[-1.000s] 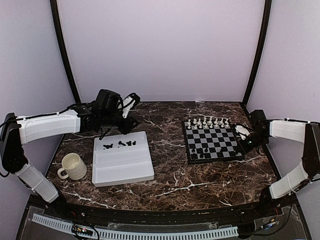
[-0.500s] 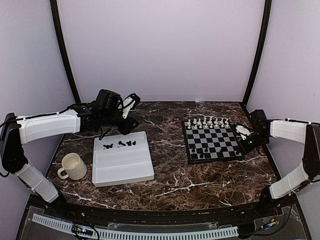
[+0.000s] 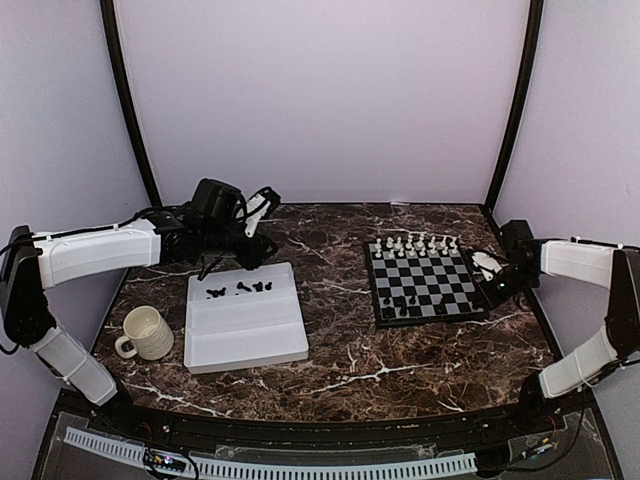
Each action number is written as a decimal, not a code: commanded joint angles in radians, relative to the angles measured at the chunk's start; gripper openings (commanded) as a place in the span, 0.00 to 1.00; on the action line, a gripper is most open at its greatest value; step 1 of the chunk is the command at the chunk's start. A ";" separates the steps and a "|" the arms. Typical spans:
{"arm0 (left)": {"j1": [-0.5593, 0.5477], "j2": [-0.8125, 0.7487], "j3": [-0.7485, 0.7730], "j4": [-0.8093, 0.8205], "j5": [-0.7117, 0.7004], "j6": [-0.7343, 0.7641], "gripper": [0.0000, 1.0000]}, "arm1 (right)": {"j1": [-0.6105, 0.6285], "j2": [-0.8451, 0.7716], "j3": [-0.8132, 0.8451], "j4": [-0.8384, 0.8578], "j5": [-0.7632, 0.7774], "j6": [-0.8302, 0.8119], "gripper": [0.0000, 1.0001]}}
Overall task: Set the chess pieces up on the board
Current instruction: Place the rook at a8, then pick up the bishop from the storage box.
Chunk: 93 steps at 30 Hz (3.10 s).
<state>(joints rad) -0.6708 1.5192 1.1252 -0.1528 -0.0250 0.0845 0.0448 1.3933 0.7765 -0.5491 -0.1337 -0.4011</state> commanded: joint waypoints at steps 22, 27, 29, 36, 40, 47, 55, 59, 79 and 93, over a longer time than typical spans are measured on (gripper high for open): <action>0.196 0.299 0.221 -0.496 -0.012 -0.140 0.34 | 0.026 0.022 0.371 -0.218 -0.288 -0.070 0.32; 0.195 0.340 0.254 -0.481 0.046 0.077 0.31 | 0.042 0.051 0.381 -0.196 -0.324 -0.067 0.32; 0.195 0.351 0.280 -0.488 0.053 0.140 0.32 | 0.044 0.054 0.378 -0.187 -0.326 -0.065 0.32; 0.197 0.406 0.324 -0.528 0.108 0.339 0.37 | 0.046 0.069 0.400 -0.211 -0.348 -0.081 0.32; 0.198 0.439 0.306 -0.525 0.123 0.389 0.39 | 0.046 0.070 0.404 -0.230 -0.347 -0.098 0.32; 0.200 0.493 0.307 -0.513 0.040 0.434 0.39 | 0.046 0.061 0.366 -0.220 -0.352 -0.094 0.32; 0.206 0.445 0.241 -0.500 0.052 0.430 0.40 | 0.046 0.053 0.344 -0.212 -0.358 -0.080 0.32; 0.206 0.417 0.205 -0.490 0.039 0.420 0.42 | 0.046 0.059 0.347 -0.213 -0.372 -0.074 0.32; 0.201 0.481 0.216 -0.638 -0.001 0.247 0.21 | 0.059 0.047 0.362 -0.229 -0.396 -0.041 0.31; 0.188 0.238 0.246 -0.585 0.104 0.175 0.03 | 0.124 0.080 0.492 -0.213 -0.463 0.034 0.30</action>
<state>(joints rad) -0.4751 1.9453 1.3670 -0.7391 0.0113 0.2760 0.1429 1.4616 1.1957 -0.8066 -0.5354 -0.4263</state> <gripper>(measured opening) 0.182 0.303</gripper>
